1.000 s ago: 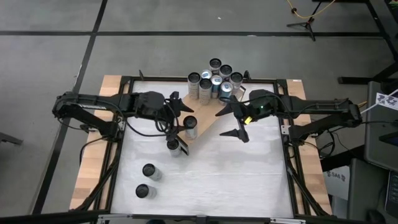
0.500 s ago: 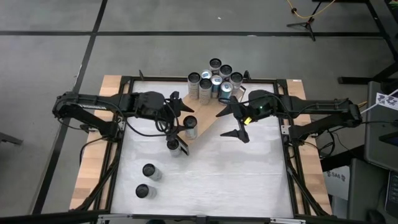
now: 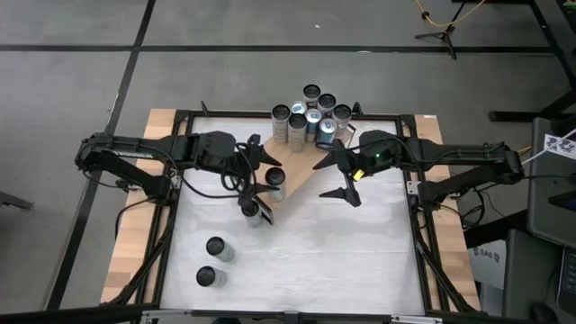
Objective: Place canned beverage on shelf
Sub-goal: Put the white-yellow soda can on the shelf aligned with the other white-yellow soda cans
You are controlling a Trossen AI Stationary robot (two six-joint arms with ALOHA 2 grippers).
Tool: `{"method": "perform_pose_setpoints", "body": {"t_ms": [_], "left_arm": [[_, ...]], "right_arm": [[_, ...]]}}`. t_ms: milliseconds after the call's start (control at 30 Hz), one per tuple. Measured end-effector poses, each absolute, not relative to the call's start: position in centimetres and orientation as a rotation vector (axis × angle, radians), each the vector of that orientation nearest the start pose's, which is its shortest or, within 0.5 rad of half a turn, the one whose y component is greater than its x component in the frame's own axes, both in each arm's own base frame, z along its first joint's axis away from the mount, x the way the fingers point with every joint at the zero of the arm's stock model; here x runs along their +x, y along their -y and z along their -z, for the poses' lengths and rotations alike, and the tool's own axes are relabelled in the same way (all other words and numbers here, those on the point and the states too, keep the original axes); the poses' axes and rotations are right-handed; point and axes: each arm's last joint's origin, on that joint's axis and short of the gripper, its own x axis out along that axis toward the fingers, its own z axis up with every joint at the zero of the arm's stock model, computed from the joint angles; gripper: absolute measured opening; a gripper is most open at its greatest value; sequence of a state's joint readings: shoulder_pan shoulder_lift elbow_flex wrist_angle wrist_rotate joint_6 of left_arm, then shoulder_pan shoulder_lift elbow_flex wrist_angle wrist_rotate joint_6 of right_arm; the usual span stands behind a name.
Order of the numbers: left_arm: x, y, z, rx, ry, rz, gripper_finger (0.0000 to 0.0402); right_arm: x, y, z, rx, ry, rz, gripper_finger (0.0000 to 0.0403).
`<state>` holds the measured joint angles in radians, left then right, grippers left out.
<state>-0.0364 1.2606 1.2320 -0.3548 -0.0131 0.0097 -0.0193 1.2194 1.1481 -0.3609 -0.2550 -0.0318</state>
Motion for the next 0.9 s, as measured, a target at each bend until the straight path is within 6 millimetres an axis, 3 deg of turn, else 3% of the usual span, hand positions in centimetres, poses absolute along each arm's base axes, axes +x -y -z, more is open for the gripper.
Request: {"method": "perform_pose_setpoints", "body": {"t_ms": [900], "left_arm": [[27.1, 0.8, -35.9, 0.036, -0.515, -0.03, 0.0314]], "right_arm": [[26.4, -0.2, -35.3, 0.03, -0.434, -0.239, 0.0388]]}}
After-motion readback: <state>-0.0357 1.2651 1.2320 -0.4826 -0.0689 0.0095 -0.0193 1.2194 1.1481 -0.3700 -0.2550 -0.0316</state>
